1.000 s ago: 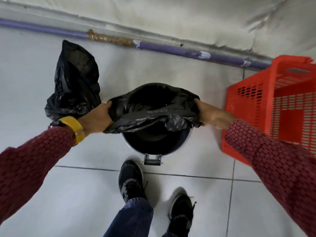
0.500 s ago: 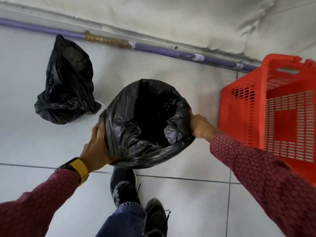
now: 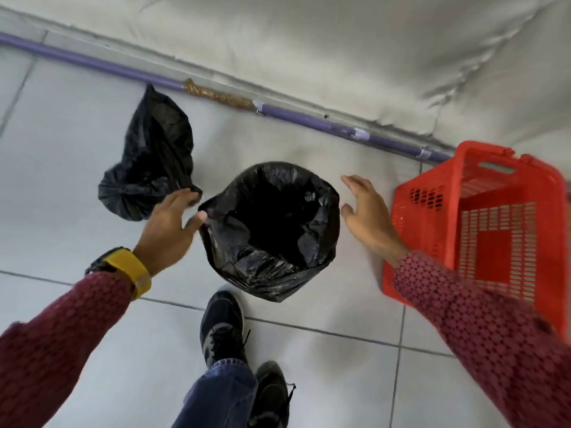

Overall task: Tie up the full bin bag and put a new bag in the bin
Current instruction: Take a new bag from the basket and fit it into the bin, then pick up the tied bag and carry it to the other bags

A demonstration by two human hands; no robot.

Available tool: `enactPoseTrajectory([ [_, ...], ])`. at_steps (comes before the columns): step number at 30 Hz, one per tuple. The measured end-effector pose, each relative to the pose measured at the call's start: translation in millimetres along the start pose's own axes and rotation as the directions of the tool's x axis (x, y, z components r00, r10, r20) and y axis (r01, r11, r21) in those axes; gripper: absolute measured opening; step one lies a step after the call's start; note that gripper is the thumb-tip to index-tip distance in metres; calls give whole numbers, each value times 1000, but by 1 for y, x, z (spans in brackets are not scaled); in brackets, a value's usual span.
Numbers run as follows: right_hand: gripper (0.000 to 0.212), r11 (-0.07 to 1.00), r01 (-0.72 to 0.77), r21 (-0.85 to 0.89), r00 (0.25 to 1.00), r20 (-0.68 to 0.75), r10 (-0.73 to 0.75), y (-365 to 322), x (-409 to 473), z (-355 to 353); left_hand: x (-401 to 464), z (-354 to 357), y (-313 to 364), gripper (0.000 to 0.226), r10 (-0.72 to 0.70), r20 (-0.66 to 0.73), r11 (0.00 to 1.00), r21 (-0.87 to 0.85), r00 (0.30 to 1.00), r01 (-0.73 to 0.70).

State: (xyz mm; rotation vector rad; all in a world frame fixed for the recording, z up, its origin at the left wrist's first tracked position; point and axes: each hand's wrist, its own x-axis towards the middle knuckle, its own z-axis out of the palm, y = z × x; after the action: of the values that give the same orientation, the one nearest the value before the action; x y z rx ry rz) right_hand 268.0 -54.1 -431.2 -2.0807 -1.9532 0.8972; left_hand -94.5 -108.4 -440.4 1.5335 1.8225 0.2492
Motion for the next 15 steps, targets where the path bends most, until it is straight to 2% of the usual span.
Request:
enactPoseTrajectory([
  [2, 59, 995, 98, 20, 994, 39, -99, -42, -13, -14, -25, -28, 20, 52, 65, -5, 997, 52, 998, -64],
  [5, 63, 977, 212, 40, 960, 180, -215, -109, -24, -13, -50, -65, 28, 65, 91, 10, 986, 136, 996, -91],
  [7, 64, 965, 255, 60, 923, 281, -262, -155, -25, 1, -60, -90, 19, 80, 73, 10, 980, 182, 997, -73],
  [9, 64, 959, 265, 106, 901, 327, -285, -202, -15, 27, -63, -113, -4, 81, 43, -11, 980, 196, 999, -40],
  [12, 71, 966, 201, 161, 919, 311, -243, -257, 8, 83, -52, -143, -54, 77, 27, -45, 976, 215, 999, -17],
  [15, 104, 974, -32, 224, 929, 367, -54, -312, 37, 159, -36, -167, -125, 82, 19, -65, 961, 276, 998, 0],
])
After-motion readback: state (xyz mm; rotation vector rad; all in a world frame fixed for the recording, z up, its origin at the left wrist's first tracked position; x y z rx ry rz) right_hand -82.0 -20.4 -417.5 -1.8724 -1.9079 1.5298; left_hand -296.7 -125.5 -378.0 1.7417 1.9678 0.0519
